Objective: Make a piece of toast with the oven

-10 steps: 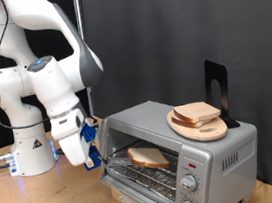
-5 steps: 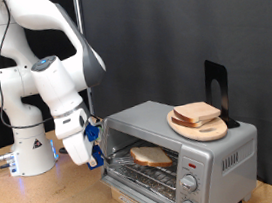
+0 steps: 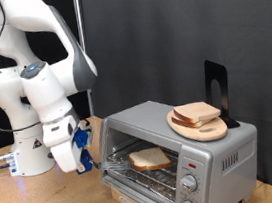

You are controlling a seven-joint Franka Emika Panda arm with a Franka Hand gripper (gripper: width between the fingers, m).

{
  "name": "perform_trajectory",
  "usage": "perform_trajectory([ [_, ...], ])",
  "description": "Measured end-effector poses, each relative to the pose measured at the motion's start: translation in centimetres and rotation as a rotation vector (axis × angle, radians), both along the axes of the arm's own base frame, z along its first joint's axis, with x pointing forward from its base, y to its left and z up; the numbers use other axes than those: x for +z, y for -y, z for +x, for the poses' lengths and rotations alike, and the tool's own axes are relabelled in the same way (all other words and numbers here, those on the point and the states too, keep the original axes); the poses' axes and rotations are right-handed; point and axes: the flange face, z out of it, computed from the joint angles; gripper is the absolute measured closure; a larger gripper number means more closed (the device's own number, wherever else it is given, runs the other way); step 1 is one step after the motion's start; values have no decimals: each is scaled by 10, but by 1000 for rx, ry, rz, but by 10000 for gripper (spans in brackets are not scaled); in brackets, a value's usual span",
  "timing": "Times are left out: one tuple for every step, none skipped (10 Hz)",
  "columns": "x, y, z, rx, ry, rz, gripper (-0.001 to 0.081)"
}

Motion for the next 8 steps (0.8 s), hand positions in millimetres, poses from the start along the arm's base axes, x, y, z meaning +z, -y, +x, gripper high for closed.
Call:
perform_trajectory([
  [0, 6, -2, 0, -1, 6, 417],
  [1, 13, -5, -2, -1, 18, 417],
  [4, 21, -7, -18, -1, 35, 417],
  [8, 25, -9, -31, -3, 53, 417],
  [7, 25, -9, -26, -4, 49, 417],
  [7, 26, -9, -27, 13, 60, 417],
  [12, 32, -9, -27, 39, 88, 417],
  [21, 42, -11, -30, 71, 124, 417],
])
